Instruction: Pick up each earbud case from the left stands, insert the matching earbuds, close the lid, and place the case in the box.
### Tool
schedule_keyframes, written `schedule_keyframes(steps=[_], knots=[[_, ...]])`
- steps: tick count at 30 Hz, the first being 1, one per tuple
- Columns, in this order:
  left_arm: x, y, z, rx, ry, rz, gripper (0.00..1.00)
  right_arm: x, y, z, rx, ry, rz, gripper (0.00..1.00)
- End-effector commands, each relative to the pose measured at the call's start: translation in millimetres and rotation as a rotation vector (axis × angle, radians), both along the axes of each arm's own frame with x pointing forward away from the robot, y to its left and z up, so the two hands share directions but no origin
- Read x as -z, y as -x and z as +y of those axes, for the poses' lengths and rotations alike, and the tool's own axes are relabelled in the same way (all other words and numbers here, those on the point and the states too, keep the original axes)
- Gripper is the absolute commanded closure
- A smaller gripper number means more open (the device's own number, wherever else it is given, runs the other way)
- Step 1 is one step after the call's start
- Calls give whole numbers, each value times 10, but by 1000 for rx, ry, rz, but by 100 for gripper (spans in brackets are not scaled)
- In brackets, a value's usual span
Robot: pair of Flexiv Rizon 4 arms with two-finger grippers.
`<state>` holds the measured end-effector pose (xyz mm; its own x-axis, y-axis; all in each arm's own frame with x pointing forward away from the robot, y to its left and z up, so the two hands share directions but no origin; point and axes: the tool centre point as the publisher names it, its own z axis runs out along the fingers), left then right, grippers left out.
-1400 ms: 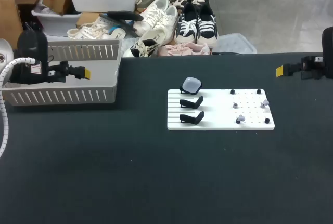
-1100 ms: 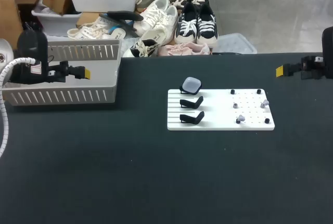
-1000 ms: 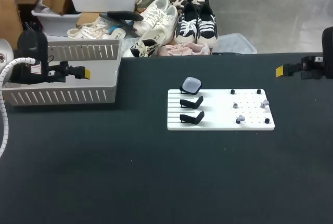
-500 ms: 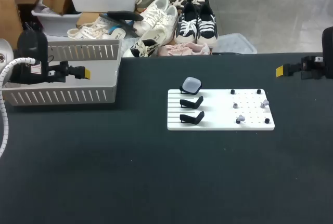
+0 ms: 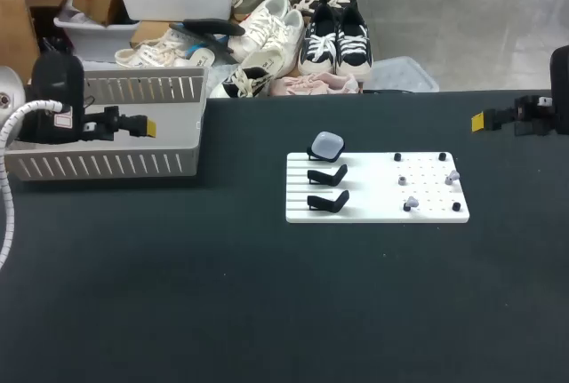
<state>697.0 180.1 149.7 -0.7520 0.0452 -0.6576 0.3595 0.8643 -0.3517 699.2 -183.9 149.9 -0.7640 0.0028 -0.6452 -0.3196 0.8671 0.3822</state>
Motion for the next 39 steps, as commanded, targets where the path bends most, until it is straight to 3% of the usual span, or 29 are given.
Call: schedule_keyframes(steps=[1,8,14,22,36,39], knots=[[-17,-9,-93,28,-30,-22,0,0,-5,-10,-3,-1,1,0],[-91,-69,-308,146,-54,-112,0,0,-5,-10,-3,-1,1,0],[-136,-182,-524,402,-26,-171,0,0,-5,-10,-3,-1,1,0],[-40,-469,-753,577,-77,-268,0,0,-5,-10,-3,-1,1,0],[185,-595,-1276,865,-91,-432,0,0,-5,-10,-3,-1,1,0],[240,-628,-1394,926,-77,-435,0,0,-5,-10,-3,-1,1,0]])
